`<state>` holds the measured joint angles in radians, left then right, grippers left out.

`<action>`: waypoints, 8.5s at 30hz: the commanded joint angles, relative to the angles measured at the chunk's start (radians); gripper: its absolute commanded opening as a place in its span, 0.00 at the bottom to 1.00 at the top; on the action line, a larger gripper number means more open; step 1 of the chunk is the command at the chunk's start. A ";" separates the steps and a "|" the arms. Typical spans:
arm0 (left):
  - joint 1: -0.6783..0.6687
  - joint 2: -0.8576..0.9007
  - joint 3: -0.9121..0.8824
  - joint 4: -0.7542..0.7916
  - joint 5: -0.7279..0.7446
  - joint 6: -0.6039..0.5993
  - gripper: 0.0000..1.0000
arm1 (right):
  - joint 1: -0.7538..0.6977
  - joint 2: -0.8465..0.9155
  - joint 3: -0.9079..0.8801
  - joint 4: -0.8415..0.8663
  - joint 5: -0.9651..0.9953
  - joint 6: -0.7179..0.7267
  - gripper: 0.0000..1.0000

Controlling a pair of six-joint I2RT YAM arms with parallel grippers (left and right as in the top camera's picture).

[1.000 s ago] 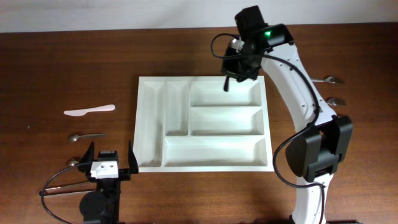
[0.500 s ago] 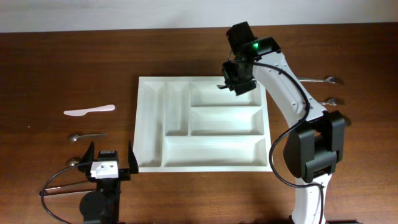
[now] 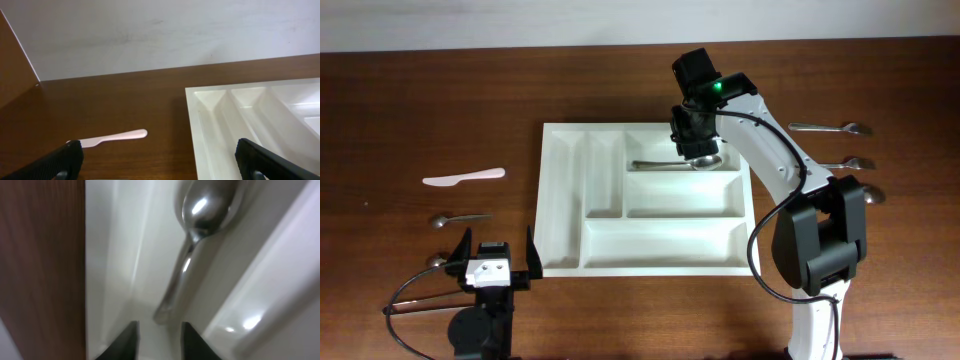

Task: Pack container
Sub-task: 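Carry the spoon left and release it in the tray's upper-right compartment, then return the right gripper to the right cutlery and align over a spoon, then grasp the spoon and place it in the upper-right compartment, then move the right gripper back and grasp a metal fork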

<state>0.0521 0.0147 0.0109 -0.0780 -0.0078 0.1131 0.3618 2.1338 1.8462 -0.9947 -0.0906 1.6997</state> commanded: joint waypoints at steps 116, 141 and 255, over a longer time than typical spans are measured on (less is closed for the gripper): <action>0.003 -0.009 -0.002 -0.005 0.001 0.016 0.99 | -0.795 0.017 -0.377 0.058 0.188 -0.674 0.99; 0.003 -0.009 -0.002 -0.005 0.001 0.016 0.99 | -0.795 0.016 -0.376 0.017 0.188 -0.675 0.04; 0.003 -0.009 -0.002 -0.005 0.001 0.016 0.99 | -0.723 0.253 0.089 -0.168 0.095 -0.644 0.99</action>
<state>0.0521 0.0147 0.0109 -0.0780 -0.0078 0.1131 -0.3595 2.3692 1.9446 -1.1645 0.0067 1.0542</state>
